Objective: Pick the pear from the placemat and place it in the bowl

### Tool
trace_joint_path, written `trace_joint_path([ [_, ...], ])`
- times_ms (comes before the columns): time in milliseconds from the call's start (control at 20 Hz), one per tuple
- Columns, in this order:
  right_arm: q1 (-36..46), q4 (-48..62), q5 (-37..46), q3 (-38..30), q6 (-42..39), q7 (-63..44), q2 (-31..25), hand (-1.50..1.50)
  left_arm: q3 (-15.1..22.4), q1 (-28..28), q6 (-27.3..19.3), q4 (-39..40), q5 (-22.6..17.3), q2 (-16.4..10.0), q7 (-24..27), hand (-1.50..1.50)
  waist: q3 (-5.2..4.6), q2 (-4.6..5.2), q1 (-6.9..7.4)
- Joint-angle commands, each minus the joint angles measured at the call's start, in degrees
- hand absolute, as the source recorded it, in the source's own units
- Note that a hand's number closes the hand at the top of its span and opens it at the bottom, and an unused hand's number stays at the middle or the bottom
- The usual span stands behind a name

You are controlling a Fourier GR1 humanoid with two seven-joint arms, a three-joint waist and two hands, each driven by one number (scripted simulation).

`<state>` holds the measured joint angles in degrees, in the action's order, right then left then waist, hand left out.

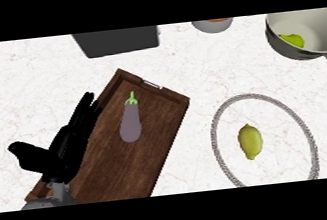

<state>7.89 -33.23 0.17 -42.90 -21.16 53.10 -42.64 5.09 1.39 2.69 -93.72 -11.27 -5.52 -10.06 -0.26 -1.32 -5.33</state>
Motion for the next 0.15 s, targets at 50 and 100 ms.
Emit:
trace_joint_path([
  [50, -15.5, -7.2, 0.7, 3.7, -9.6, 13.2, 7.7, 1.50, -0.1, -0.3, -0.1, -0.1, 0.4, 0.0, 0.8, 0.00, 0.03, 0.05, -0.98],
  [100, -18.6, -8.1, 1.7, 5.4, -10.0, 15.6, 9.5, 1.50, -0.2, -0.2, -1.0, -0.3, 0.2, 0.7, 0.4, 0.00, 0.18, 0.08, -1.23],
])
